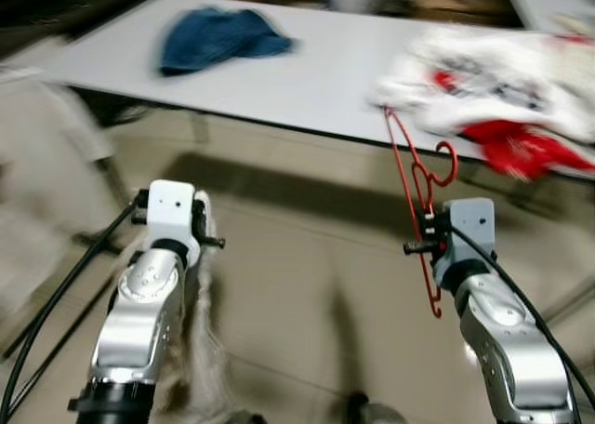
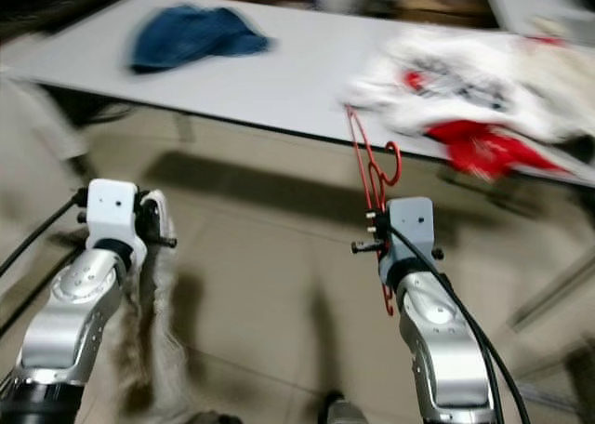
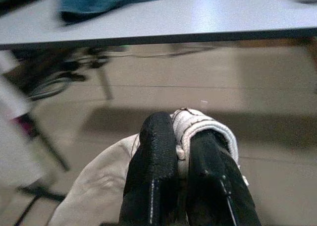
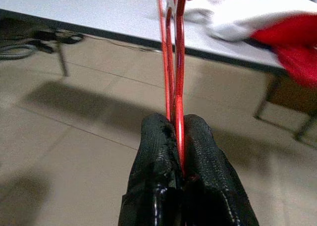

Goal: Hang hanger

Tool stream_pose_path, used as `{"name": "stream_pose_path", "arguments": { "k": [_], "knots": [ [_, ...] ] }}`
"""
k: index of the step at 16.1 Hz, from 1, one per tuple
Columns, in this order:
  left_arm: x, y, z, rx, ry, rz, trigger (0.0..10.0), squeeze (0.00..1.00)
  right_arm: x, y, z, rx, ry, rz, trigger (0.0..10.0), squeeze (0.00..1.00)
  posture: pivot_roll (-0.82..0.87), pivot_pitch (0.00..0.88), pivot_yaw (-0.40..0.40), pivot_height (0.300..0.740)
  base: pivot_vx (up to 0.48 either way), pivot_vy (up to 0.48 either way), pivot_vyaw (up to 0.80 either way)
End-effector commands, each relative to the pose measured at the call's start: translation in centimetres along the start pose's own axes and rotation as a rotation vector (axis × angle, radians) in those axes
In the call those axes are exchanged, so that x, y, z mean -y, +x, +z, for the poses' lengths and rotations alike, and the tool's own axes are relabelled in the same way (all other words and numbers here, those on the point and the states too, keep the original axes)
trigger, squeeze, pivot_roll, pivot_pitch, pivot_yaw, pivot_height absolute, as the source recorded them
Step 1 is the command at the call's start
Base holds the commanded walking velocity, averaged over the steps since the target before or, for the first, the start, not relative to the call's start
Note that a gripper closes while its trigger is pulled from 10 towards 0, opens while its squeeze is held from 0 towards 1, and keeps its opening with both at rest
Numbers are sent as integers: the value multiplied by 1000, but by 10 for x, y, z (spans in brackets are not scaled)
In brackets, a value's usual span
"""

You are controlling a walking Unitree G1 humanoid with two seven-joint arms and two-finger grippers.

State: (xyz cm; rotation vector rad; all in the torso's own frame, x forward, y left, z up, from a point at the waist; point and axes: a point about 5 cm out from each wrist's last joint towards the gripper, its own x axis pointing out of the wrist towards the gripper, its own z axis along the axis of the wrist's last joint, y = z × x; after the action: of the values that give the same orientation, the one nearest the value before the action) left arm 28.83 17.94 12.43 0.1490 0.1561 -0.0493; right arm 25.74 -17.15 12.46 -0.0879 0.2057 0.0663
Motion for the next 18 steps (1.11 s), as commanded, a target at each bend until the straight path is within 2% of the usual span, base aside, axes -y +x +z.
{"name": "stream_pose_path", "arguments": {
  "k": [1, 3, 7, 11, 14, 16, 18],
  "knots": [
    [6, 2, 14, 68, 11, -27, 10000, 0, 4, -1, -5, -40, -13, -7, 10000, 0, -133, 93, 70, 740, 0, 0, -800],
    [5, 3, 15, 64, 16, -35, 10000, 0, 2, -3, -11, -76, -30, 22, 10000, 0, -132, 96, 76, 740, 0, 0, -800],
    [5, 7, 12, 34, 45, -56, 10000, 0, -2, -6, -10, -76, -68, 79, 10000, 0, -141, 102, 102, 740, 0, 0, -800],
    [2, 20, 11, -22, 45, -52, 10000, 0, -1, -7, -9, -76, -103, 121, 10000, 0, -136, 107, 137, 740, 0, 0, -800],
    [3, 22, 17, 13, 1, -48, 10000, 0, 1, -12, -9, -69, -111, 142, 10000, 0, -139, 129, 144, 740, 0, 0, 0],
    [2, 18, 14, 15, -12, -19, 10000, 0, -7, -17, -12, -76, -128, 234, 10000, 0, -136, 134, 132, 740, 0, 0, 0],
    [1, 20, 14, 7, -8, -10, 10000, 0, -13, -21, -7, -64, -157, 331, 10000, 0, -136, 138, 130, 740, 0, 0, 0]
  ]
}}
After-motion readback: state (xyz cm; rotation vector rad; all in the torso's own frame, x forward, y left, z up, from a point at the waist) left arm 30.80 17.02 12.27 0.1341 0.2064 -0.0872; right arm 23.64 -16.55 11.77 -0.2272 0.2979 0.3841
